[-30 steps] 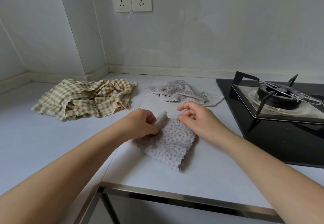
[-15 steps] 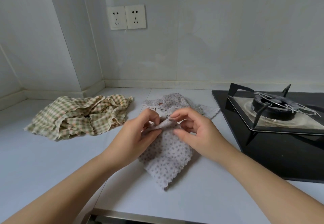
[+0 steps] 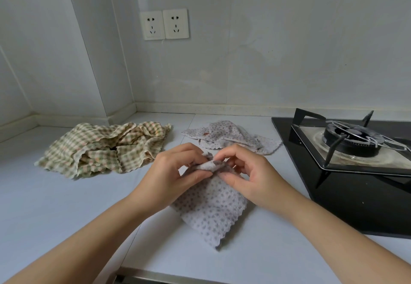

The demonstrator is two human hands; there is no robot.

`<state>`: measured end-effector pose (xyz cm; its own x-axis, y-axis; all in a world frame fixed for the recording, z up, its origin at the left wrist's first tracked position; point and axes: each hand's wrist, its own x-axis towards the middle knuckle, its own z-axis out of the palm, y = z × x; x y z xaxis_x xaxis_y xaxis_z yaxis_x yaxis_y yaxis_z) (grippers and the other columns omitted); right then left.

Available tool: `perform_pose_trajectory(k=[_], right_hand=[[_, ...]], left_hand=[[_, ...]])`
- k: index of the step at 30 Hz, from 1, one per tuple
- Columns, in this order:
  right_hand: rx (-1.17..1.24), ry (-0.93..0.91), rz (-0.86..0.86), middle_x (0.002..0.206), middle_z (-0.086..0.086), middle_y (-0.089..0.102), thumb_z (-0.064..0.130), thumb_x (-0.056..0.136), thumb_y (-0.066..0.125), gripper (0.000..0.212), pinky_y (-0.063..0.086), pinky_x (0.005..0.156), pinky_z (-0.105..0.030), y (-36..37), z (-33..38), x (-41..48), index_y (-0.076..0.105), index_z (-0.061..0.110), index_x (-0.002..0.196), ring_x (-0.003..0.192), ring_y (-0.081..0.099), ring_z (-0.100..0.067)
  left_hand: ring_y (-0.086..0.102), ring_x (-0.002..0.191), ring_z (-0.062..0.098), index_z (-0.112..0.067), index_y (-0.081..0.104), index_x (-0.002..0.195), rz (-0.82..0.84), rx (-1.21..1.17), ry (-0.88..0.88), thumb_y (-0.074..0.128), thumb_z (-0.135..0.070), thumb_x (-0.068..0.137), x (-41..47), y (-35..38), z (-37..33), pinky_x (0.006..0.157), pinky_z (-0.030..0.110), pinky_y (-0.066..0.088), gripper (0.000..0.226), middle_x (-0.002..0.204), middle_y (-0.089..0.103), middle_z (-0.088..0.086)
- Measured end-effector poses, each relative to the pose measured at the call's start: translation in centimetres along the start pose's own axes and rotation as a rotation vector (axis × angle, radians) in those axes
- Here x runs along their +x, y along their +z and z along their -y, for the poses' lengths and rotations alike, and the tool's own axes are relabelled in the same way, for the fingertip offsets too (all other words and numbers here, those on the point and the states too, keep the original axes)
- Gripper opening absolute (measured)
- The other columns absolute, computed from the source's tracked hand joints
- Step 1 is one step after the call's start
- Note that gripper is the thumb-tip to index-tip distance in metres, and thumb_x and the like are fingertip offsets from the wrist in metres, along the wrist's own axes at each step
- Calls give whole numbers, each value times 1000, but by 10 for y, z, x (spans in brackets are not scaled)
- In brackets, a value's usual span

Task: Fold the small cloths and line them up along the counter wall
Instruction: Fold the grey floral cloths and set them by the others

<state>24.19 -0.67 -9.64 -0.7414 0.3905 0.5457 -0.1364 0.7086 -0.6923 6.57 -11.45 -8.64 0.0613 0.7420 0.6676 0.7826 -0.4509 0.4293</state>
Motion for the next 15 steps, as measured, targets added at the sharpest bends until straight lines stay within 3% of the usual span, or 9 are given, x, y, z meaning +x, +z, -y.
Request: perform_pose_trajectory(k=[4,9,12,15], right_hand=[[49,70,99,99,12,62,27,80,65,24,47,91,-32,-1,-3,-1,61,25,104,98,60,-11],[186,257,145,95,3,70,24,79,69,23,52,85,-31,-5,-5,-1,67,16,99,92,65,-13],[448,340,105,98,-1,74,20,69,77,28,53,79,-24,-9,-3,1,71,14,95,93,68,-13],[833,445,82,109,-8,71,28,49,91,56,54,81,-25,-11,-2,3,71,15,100,101,67,-19]], left_hand=[[64,85,16,-18,72,82,-45,-50,-39,70,-36,80,2,-4,0,75,30,50,19,87,65,-9],[63,81,16,-19,72,78,-93,-103,-103,75,-33,77,5,-7,-3,74,22,49,14,86,67,-7],[64,78,10,-19,72,75,-219,-326,-278,75,-25,74,8,-9,-11,71,19,50,6,84,70,-5],[65,74,10,-23,73,67,-400,-558,-492,71,-28,68,12,-9,-20,69,24,53,5,77,71,-4]])
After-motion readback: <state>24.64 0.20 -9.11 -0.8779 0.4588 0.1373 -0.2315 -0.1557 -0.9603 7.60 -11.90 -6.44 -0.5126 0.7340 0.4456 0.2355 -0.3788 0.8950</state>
